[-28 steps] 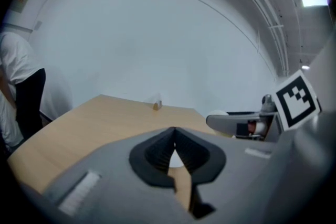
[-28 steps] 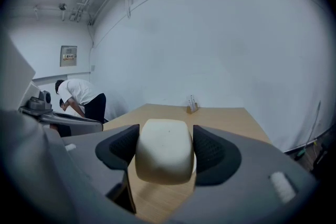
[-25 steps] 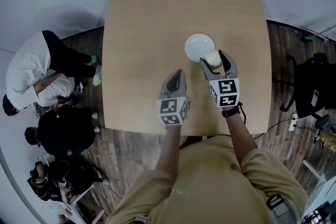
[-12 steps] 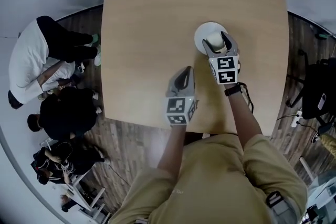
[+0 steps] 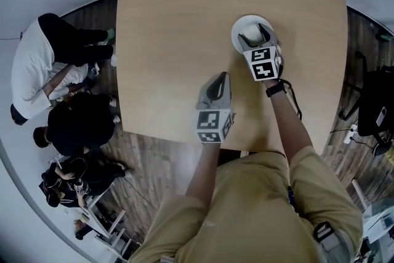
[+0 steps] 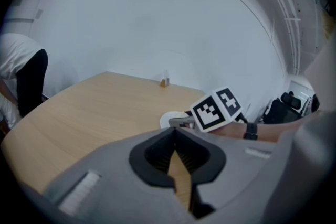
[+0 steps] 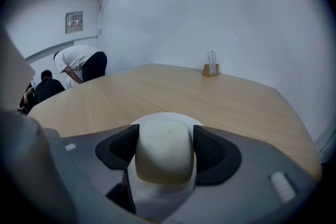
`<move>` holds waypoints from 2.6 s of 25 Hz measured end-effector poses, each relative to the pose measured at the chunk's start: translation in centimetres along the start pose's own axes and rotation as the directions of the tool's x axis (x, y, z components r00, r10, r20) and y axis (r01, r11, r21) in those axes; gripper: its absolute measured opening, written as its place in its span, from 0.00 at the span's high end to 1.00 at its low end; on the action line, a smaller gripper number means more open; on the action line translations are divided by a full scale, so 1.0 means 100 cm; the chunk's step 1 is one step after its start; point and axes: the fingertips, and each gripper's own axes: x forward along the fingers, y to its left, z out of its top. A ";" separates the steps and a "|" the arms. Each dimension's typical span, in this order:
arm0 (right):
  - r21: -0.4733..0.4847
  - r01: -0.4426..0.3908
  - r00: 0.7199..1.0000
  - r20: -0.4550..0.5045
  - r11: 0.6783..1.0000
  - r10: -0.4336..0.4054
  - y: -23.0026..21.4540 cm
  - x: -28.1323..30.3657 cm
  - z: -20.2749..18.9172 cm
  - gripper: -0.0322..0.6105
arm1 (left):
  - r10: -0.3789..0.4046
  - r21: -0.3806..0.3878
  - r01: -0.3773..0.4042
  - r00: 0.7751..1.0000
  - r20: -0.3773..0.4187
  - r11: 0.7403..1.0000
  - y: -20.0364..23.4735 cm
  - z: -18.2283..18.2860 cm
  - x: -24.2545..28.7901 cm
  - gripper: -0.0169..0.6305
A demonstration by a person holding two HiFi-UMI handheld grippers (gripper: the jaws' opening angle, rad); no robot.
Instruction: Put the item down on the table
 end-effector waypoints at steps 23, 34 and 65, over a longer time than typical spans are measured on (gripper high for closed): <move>0.161 -0.006 0.998 0.069 0.987 -0.006 0.019 -0.119 0.025 0.43 | -0.047 0.011 0.046 0.985 0.166 0.999 -0.033 0.049 -0.073 0.97; 0.237 0.109 0.940 0.291 0.965 -0.178 0.020 -0.297 0.051 0.86 | -0.110 0.140 0.077 0.963 0.245 0.987 -0.064 0.069 -0.134 0.97; 0.114 0.141 0.813 0.554 0.983 -0.181 0.080 -0.445 0.060 0.94 | -0.202 0.283 0.091 0.896 0.396 0.955 -0.129 0.080 -0.232 0.97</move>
